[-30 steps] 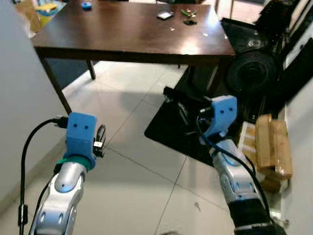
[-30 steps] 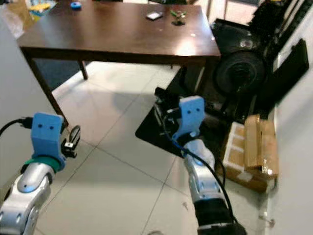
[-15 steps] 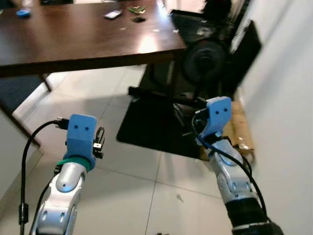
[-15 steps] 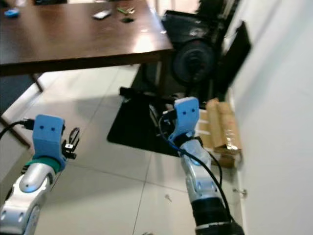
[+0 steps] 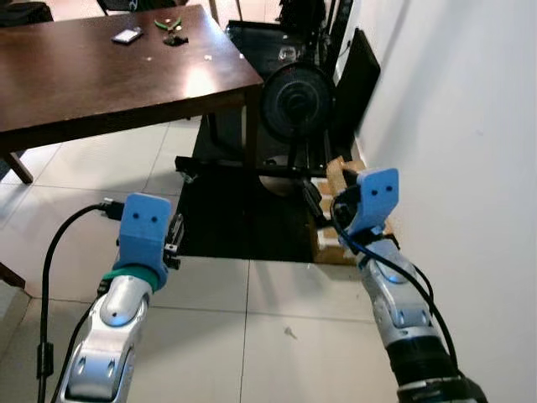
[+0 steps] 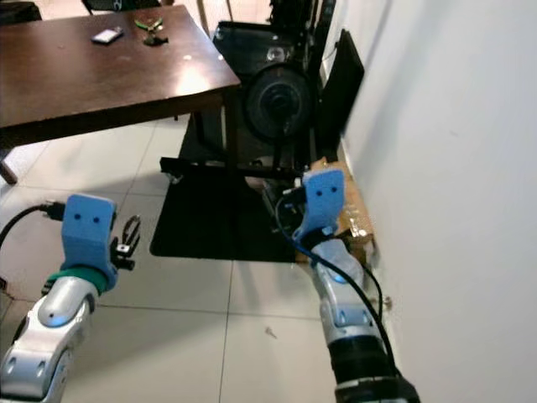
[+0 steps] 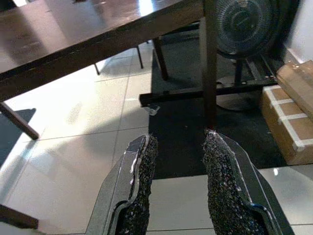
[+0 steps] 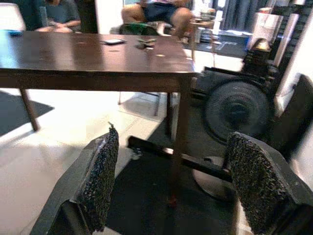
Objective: Hang keys on a hook
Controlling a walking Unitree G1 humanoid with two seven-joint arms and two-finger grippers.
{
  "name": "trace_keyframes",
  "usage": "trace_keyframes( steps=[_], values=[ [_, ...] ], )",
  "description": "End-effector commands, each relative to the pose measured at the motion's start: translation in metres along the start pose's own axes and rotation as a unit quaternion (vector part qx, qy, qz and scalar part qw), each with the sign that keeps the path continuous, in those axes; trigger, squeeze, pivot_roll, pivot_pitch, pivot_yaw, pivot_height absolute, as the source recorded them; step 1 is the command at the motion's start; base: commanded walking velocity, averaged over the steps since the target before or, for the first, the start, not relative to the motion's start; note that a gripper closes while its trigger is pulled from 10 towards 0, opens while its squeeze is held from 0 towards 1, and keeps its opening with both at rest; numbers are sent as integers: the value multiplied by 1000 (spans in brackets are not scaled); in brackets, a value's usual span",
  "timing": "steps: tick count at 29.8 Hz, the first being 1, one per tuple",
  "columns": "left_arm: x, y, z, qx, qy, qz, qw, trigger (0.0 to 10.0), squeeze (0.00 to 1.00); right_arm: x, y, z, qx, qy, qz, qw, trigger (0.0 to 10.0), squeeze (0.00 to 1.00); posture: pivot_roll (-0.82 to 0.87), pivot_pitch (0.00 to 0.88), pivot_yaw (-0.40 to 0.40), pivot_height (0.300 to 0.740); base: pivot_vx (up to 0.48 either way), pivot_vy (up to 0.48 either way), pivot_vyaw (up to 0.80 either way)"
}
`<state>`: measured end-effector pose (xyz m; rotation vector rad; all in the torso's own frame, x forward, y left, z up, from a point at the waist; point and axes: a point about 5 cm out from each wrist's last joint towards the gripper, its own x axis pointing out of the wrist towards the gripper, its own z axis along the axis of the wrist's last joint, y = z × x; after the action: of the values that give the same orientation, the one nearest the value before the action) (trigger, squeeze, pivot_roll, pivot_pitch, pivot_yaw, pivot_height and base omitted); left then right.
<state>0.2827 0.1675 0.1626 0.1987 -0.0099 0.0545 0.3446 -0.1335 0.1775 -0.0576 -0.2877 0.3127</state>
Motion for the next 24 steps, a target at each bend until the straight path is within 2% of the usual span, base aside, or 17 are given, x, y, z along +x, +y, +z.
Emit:
trace_keyframes(
  steps=[1,12,24],
  values=[
    [0,1,-7,14,10,3,1000,10000,0,0,2,-3,-4,4,3,1000,10000,0,-36,45,77,740,412,0,0],
    [2,0,-6,14,11,4,1000,10000,0,1,4,-4,-6,3,7,1000,10000,0,-34,56,76,740,446,0,-77],
    [2,1,-7,13,12,5,1000,10000,0,1,2,-4,-5,6,3,1000,10000,0,-33,65,75,740,440,0,-800]
  ],
)
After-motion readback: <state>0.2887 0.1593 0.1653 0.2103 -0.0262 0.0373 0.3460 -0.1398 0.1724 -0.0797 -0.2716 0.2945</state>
